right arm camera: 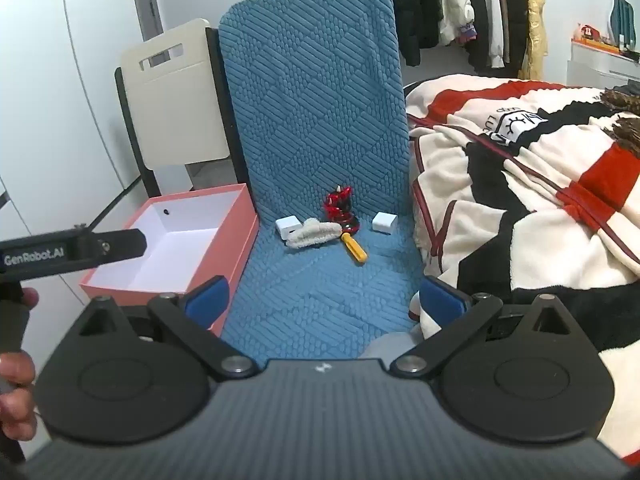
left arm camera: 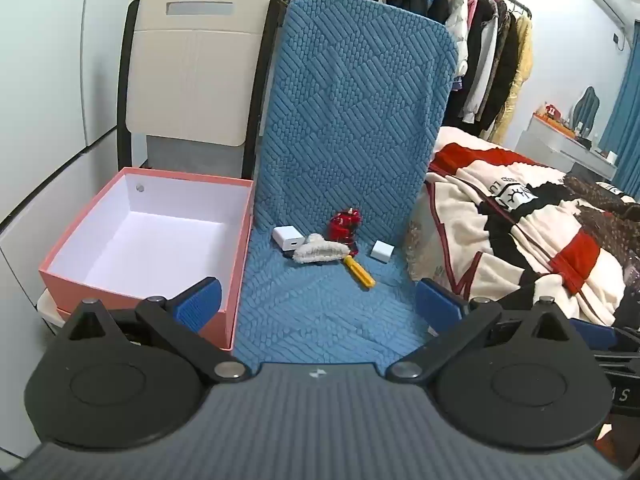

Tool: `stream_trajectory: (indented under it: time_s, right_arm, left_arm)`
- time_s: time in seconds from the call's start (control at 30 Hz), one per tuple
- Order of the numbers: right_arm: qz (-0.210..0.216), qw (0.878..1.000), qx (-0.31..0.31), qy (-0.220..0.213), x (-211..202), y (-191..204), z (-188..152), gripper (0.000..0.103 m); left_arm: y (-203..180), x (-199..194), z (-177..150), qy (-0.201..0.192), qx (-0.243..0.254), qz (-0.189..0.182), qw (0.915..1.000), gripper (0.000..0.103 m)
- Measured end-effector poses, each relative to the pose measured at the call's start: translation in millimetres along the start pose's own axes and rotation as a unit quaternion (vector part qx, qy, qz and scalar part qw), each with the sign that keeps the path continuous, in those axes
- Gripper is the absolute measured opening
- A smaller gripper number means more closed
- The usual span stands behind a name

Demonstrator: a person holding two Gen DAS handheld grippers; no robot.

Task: Organize rigid objects
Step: 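Move both tools toward the items on the blue chair seat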

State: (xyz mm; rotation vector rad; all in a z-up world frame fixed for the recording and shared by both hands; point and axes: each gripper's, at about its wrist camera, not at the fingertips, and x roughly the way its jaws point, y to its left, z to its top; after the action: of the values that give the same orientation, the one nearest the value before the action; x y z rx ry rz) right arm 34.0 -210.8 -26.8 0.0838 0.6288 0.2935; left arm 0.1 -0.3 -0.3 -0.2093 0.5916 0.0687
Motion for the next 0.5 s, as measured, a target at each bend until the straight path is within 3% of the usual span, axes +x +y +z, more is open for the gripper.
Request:
stream_trajectory:
  time_s: [0.13,0.2,0.5]
  right_arm:
    - [0.000,1.000,0.001,0.006,4,5,-4,0.103]
    - [0.002,1.000,0.000,0.005,1,4,0,0.103]
    - [0.005,1.000,-0.009,0.004,-7,7,-2,0.103]
  left_arm:
    - [-7,0,-3,-0.001,0.012,0.018,0.9998,0.103]
    - [-4,5,1,0.014,0.007,0.009,0.9998,0.103]
    - [4,-5,-2,0.001,-0.006,-0.001,1.0000,0.103]
